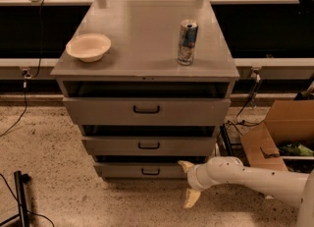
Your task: Open bottom drawer
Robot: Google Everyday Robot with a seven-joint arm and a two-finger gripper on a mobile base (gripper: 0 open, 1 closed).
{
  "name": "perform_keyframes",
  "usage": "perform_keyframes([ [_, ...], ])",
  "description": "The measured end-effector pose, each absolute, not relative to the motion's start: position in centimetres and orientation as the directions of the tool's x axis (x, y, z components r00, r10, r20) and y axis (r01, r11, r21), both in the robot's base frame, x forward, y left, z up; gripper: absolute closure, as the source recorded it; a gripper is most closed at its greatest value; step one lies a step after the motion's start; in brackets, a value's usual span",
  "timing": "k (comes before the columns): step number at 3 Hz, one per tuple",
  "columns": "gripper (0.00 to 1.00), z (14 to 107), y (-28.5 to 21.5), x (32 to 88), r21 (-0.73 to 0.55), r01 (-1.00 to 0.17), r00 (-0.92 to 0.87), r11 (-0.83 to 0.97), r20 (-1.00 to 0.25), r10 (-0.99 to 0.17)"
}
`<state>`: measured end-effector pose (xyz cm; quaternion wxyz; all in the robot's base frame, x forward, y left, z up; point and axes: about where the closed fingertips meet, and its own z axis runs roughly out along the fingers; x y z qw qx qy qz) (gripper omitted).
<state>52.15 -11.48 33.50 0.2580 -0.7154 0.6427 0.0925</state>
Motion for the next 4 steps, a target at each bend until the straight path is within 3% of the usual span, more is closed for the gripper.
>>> perform_keyframes([
  [2,0.00,31.1,-12.0,53.3,-0.238,-0.971,0.132,-0.031,-0.422,-0.897],
  [4,0.00,24.5,-14.9,55.9,-0.191,-0.978,0.020,0.081,-0.473,-0.881],
])
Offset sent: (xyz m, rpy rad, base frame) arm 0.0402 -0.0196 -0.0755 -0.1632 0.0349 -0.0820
